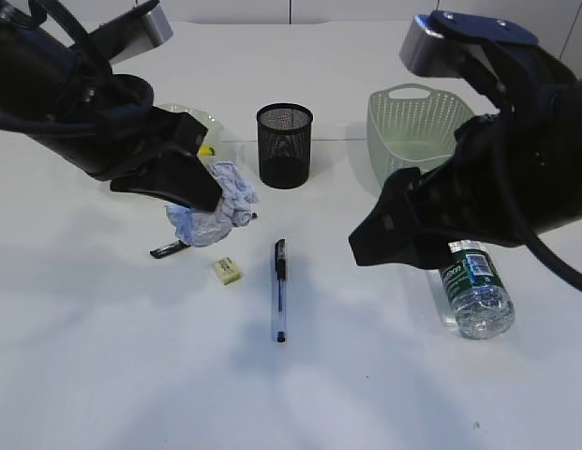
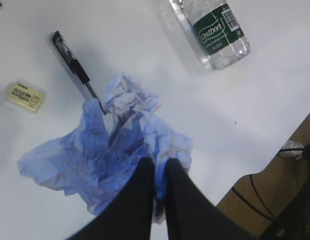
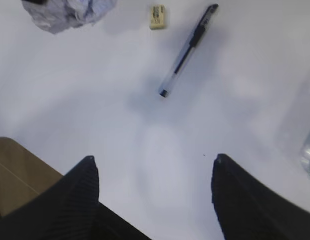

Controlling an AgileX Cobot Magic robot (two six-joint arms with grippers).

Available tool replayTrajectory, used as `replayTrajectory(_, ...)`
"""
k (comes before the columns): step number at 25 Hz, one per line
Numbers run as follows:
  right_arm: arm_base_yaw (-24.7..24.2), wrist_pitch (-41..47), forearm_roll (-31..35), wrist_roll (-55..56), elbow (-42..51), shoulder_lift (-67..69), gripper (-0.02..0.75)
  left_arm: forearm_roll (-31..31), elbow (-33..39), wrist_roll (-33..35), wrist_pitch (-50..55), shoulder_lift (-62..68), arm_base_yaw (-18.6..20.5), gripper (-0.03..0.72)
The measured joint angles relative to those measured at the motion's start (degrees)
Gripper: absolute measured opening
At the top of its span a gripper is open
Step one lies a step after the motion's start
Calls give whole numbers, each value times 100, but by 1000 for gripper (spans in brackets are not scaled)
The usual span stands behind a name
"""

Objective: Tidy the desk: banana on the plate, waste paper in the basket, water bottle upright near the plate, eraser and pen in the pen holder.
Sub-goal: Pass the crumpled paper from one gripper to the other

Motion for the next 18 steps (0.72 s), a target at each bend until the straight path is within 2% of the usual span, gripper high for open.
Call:
replayTrajectory(6, -28, -596, 731, 0, 4, 0, 522, 649, 0, 14, -22, -408, 0, 18)
replayTrajectory(11, -402, -919, 1538, -14, 100, 10, 521, 870, 0, 37, -22, -746, 0, 18)
replayTrajectory(14, -621, -970, 2164, -211, 104, 99, 521, 747, 0, 84, -22, -759, -9, 18)
replayTrajectory(18, -698, -1032, 3534, -717, 104, 367, 521, 11, 0, 577, -22, -759, -11, 18)
